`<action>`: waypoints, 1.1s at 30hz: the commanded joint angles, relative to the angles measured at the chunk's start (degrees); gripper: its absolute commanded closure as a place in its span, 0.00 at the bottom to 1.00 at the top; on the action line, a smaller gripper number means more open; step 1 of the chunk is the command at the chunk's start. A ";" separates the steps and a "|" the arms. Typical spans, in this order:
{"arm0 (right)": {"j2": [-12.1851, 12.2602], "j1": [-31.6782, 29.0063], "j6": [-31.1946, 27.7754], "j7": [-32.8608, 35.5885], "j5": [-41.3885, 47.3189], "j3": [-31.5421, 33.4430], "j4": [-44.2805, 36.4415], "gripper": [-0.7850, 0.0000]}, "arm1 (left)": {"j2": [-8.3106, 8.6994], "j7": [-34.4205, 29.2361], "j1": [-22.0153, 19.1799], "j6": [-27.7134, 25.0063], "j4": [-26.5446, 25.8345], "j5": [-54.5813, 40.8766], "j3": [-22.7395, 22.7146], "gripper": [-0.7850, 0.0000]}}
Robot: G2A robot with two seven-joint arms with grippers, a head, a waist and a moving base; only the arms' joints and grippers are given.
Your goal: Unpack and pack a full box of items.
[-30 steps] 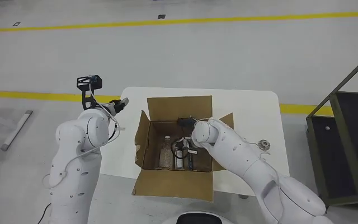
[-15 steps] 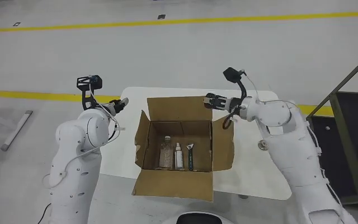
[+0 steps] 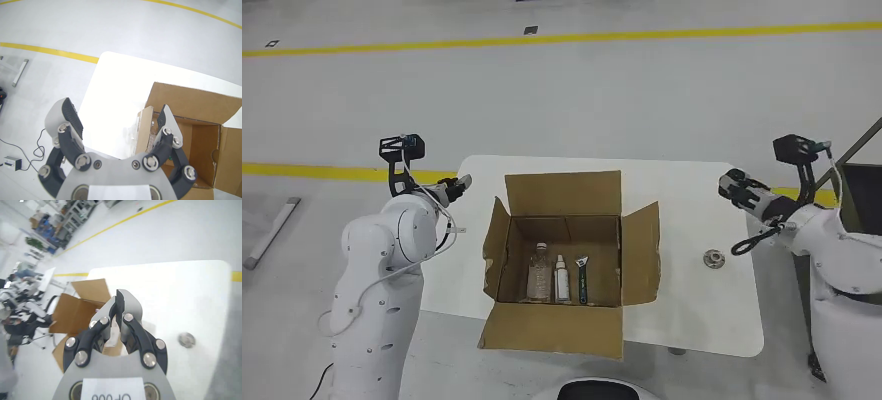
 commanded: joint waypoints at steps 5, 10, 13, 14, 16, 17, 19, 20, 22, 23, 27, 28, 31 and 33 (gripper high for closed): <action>2.04 1.71 -3.41 14.84 -27.38 -2.47 3.22 1.00 | 0.00 0.00 0.00 0.00 0.00 0.00 0.00 0.00; 2.53 6.49 -8.43 25.55 -38.18 -9.71 11.51 1.00 | 0.00 0.00 0.00 0.00 0.00 0.00 0.00 0.00; 2.16 8.70 -8.87 26.41 -35.53 -12.38 16.47 1.00 | 0.00 0.00 0.00 0.00 0.00 0.00 0.00 0.00; 2.06 9.25 -8.97 26.06 -35.04 -13.07 18.00 1.00 | 0.00 0.00 0.00 0.00 0.00 0.00 0.00 0.00; 1.73 10.21 -8.40 24.76 -31.72 -13.89 21.32 1.00 | 0.00 0.00 0.00 0.00 0.00 0.00 0.00 0.00; 1.66 10.60 -8.46 24.06 -31.31 -14.33 22.90 0.99 | 0.00 0.00 0.00 0.00 0.00 0.00 0.00 0.00; 1.42 11.39 -8.16 22.43 -30.06 -15.40 26.21 0.89 | 0.00 0.00 0.00 0.00 0.00 0.00 0.00 0.00; 1.25 11.72 -7.89 21.03 -28.57 -15.73 27.95 0.88 | 0.00 0.00 0.00 0.00 0.00 0.00 0.00 0.00; 1.03 12.50 -8.33 18.72 -28.38 -17.14 31.45 0.81 | 0.00 0.00 0.00 0.00 0.00 0.00 0.00 0.00; 0.84 12.80 -8.40 17.15 -27.45 -17.80 32.97 0.78 | 0.00 0.00 0.00 0.00 0.00 0.00 0.00 0.00; 0.31 14.54 -8.60 13.72 -27.48 -20.63 38.60 0.75 | 0.00 0.00 0.00 0.00 0.00 0.00 0.00 0.00; 0.21 15.29 -8.84 12.84 -27.62 -21.17 40.35 0.73 | 0.00 0.00 0.00 0.00 0.00 0.00 0.00 0.00; -0.18 17.40 -9.57 11.23 -27.38 -22.92 44.34 0.70 | 0.00 0.00 0.00 0.00 0.00 0.00 0.00 0.00; -0.39 18.50 -9.53 10.70 -27.27 -23.76 45.88 0.69 | 0.00 0.00 0.00 0.00 0.00 0.00 0.00 0.00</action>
